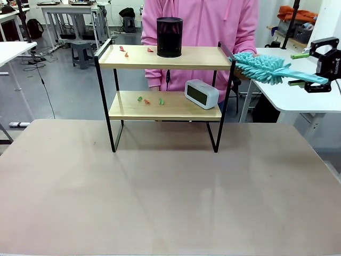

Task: Clean the shelf.
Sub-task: Pick up the Duster from the human.

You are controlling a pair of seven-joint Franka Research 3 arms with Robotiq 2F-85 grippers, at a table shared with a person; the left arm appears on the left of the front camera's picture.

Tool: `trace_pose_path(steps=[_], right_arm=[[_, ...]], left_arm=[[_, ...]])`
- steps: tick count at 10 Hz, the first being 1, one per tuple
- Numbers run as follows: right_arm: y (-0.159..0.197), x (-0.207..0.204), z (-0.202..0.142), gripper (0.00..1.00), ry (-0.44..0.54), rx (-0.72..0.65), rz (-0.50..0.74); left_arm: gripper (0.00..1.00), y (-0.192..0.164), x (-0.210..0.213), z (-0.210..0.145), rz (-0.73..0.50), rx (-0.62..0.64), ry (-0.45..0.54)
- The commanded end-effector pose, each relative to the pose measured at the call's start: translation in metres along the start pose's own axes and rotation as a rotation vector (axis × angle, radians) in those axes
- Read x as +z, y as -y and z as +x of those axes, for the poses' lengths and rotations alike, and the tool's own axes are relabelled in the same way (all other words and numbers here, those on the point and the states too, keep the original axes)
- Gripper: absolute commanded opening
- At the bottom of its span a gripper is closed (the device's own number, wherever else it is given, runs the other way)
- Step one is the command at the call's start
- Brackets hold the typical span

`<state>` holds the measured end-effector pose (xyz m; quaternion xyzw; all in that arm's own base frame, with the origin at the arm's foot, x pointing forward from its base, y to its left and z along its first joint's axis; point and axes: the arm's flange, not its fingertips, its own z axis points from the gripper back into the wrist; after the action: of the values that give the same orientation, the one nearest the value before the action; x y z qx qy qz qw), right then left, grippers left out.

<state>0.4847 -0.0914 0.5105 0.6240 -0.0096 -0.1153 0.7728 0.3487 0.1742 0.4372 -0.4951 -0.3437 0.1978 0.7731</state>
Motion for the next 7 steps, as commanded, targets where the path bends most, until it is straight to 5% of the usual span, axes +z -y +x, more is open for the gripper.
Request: trace_pose_path(steps=[1, 2, 3, 5, 7], right_arm=[[-0.0021, -0.0026, 0.0017, 0.00, -0.019, 0.023, -0.023], [-0.0022, -0.0043, 0.0026, 0.00, -0.009, 0.027, -0.034], [-0.0014, -0.0054, 0.0026, 0.17, -0.010, 0.027, -0.041], [0.0032, -0.0050, 0.0050, 0.00, 0.003, 0.016, -0.056], [0.0061, -0.0022, 0.0051, 0.00, 0.008, 0.015, -0.067]], left_arm=[[1.00, 0.0025, 0.0010, 0.0003, -0.013, 0.010, -0.001], [1.00, 0.0025, 0.0010, 0.0003, -0.013, 0.010, -0.001], [1.00, 0.0025, 0.0010, 0.0003, -0.013, 0.010, -0.001], [1.00, 0.0025, 0.0010, 0.0003, -0.013, 0.010, -0.001], [1.00, 0.0025, 0.0010, 0.0003, -0.013, 0.010, -0.001]])
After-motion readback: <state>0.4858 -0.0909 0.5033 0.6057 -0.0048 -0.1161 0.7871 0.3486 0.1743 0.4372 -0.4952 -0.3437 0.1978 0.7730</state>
